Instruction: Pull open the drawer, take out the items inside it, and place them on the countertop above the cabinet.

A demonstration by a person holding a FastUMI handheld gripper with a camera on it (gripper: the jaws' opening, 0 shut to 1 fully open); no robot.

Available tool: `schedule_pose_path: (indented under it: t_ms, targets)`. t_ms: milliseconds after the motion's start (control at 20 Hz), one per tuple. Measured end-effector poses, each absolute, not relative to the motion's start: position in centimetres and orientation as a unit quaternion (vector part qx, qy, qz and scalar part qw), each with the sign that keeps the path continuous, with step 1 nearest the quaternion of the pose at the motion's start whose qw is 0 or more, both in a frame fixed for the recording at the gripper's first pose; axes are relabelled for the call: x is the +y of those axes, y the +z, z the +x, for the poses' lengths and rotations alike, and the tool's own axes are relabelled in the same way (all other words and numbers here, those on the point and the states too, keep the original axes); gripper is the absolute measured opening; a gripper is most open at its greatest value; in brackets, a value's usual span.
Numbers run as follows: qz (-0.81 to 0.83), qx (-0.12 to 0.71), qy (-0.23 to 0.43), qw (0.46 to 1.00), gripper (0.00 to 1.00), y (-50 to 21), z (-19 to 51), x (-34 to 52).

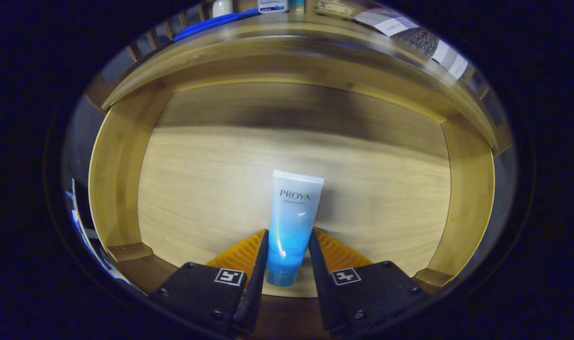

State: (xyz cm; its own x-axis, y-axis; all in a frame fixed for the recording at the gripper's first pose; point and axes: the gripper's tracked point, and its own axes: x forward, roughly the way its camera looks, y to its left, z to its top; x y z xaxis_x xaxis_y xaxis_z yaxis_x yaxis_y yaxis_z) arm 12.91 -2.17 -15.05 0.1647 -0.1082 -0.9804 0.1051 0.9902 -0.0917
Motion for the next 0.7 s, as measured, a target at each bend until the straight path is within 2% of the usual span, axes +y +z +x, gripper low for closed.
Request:
schedule_pose_path:
  t_ms: [250,700]
  targets:
    - [-0.012,0.623,-0.058,0.78,0.45,-12.9,12.7,-2.0]
    - [-0.015,0.571,-0.052,0.819,0.44,-4.3,14.5,-2.5]
